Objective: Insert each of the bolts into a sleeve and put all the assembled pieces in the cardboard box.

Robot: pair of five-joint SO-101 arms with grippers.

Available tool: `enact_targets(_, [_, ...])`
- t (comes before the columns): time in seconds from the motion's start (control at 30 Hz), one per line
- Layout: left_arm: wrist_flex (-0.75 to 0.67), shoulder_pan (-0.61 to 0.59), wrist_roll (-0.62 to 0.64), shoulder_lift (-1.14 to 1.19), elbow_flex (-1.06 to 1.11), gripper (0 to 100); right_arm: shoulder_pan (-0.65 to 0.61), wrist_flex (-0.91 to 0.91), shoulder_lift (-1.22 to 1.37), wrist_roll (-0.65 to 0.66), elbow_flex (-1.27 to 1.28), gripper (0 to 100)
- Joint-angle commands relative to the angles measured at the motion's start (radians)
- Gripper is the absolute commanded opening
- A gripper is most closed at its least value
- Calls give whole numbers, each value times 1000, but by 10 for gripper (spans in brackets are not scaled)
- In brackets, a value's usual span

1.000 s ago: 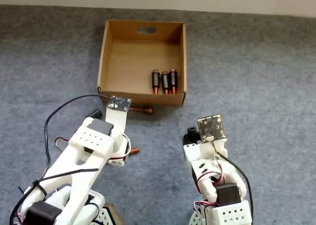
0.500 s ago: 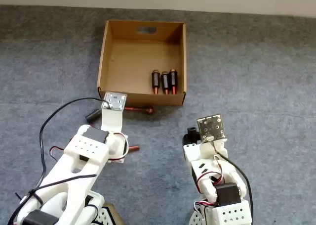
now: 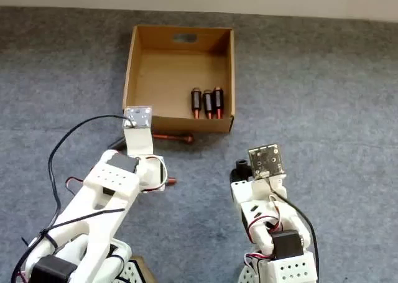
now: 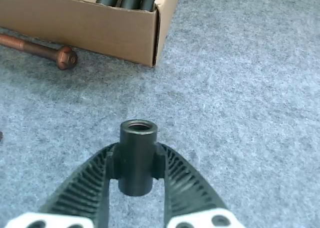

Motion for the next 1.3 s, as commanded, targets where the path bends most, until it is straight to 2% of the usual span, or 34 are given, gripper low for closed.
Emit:
enact_targets(0.0, [190,-8,8,-15,-116,161,10,2,-19,0,38,6])
enact_targets(0.13, [330,-8,11,-15,-163,161,10,2,-19,2,38,6])
enact_targets(0.3, [331,-8,12,-7,-117,161,10,2,-19,2,38,6])
enact_targets(0.37, [288,-12,14,-7,-81,161,10,2,-19,2,38,6])
enact_targets(0.53, [44,-45,15,-7,62,161,10,2,-19,2,38,6])
enact_targets(0.63, [-48,-85,15,-8,97,161,10,2,-19,2,38,6])
enact_targets(0.87, [-64,-111,26,-15,58,162,10,2,-19,2,38,6])
enact_targets(1.0, [-64,-107,118,-12,7,164,10,2,-19,2,38,6])
enact_targets(1.27, [-66,-97,196,-8,-50,165,10,2,-19,2,38,6])
